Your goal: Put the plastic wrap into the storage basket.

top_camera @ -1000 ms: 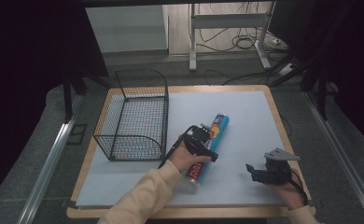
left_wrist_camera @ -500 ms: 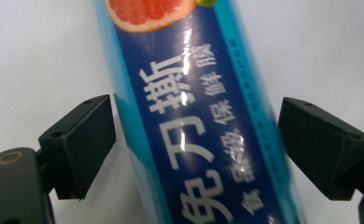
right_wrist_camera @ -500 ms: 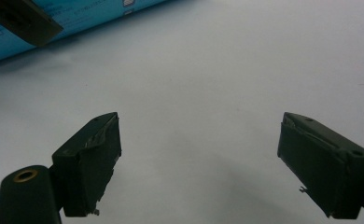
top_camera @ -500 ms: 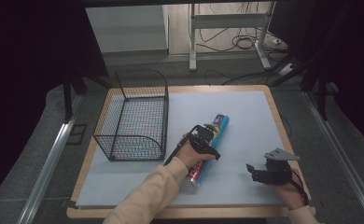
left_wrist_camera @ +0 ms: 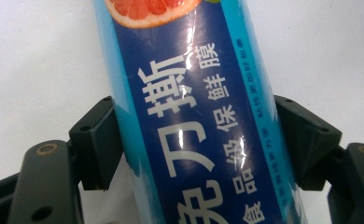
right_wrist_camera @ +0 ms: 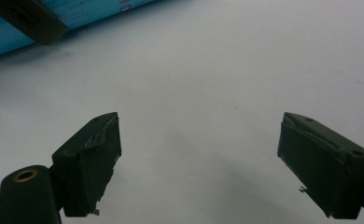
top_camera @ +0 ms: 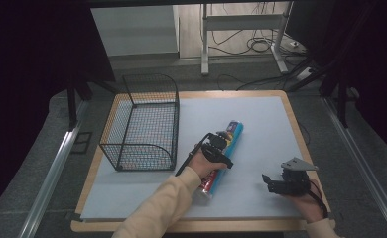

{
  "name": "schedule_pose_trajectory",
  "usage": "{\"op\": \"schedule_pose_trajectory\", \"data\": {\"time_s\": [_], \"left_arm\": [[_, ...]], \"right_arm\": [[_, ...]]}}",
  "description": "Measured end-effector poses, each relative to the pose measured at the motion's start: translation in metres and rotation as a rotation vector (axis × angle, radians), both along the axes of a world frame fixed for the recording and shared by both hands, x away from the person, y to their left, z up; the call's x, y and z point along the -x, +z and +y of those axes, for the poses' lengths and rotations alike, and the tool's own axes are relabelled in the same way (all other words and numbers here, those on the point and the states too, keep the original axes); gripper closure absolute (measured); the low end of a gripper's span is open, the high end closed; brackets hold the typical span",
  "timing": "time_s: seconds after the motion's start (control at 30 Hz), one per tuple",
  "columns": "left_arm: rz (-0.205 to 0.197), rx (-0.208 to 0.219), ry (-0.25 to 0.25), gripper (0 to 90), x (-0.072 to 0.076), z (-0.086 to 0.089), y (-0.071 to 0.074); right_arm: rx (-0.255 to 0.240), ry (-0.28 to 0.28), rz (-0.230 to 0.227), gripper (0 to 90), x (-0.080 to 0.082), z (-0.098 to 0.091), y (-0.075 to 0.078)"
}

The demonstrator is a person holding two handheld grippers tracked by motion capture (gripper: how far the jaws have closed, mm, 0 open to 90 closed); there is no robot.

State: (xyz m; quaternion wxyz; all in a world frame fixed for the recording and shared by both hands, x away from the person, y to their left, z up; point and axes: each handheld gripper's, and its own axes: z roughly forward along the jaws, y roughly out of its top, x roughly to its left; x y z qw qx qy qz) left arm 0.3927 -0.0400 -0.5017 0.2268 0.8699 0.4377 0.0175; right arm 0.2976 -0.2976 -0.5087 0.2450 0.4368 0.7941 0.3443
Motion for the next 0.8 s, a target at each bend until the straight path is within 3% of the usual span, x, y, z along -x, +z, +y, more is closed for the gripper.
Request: {"op": "schedule_pose_trajectory", "data": {"time_s": [0.23, 0.4, 0.5, 0.8], "left_arm": [[0.052, 0.067, 0.022, 26.2, -0.005, 0.01, -0.001], [0.038, 0.044, 0.024, 27.6, -0.006, 0.012, 0.002], [0.043, 0.079, 0.036, 28.2, -0.009, 0.018, 0.005], [0.047, 0.118, 0.031, 29.3, -0.011, 0.027, 0.011]], "right_arm": [[0.003, 0.0, -0.005, 13.4, 0.0, -0.001, 0.0], [0.003, -0.002, -0.007, 13.4, 0.0, -0.002, 0.001], [0.005, -0.003, -0.004, 13.4, -0.001, -0.001, 0.0], [0.008, -0.004, -0.004, 13.4, -0.001, -0.002, -0.001]]}}
